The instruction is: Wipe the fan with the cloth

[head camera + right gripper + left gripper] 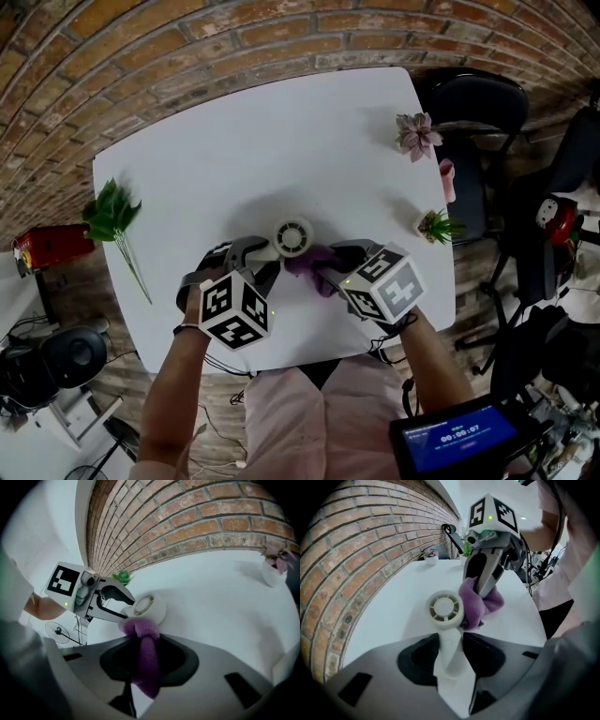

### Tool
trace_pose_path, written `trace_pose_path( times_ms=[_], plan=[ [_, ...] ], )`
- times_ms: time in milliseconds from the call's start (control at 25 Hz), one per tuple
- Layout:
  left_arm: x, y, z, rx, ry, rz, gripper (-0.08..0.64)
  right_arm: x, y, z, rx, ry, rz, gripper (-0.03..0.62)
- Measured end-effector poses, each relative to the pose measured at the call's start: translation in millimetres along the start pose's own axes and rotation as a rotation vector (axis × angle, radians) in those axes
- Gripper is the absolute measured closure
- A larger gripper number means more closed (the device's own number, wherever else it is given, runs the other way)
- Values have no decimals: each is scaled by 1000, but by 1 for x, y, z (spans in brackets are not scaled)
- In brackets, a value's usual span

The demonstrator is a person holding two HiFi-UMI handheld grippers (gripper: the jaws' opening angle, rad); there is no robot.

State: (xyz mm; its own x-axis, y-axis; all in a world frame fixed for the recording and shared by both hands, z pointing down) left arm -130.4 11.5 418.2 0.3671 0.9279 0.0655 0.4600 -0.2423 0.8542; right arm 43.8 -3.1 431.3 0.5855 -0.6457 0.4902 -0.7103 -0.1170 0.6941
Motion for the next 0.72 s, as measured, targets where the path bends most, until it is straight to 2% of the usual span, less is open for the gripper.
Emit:
trace_pose_path(
  times_ms=[720],
  plan=[
    [8,-10,-12,-100,230,-100,387,14,2,14,-35,-46,13,494]
  ],
)
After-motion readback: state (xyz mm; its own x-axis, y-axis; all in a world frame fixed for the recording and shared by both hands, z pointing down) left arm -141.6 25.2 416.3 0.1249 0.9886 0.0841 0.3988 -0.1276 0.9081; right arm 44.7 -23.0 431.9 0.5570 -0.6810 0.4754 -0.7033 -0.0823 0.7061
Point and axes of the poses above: the fingertips, and each gripper's own axes: y forward along the fingers, x to its right, z out of its top, the point moved 10 cm from there along -y, backward along the fingers, and after that the axes turned 6 degrees about x, right-handed, at the moved point
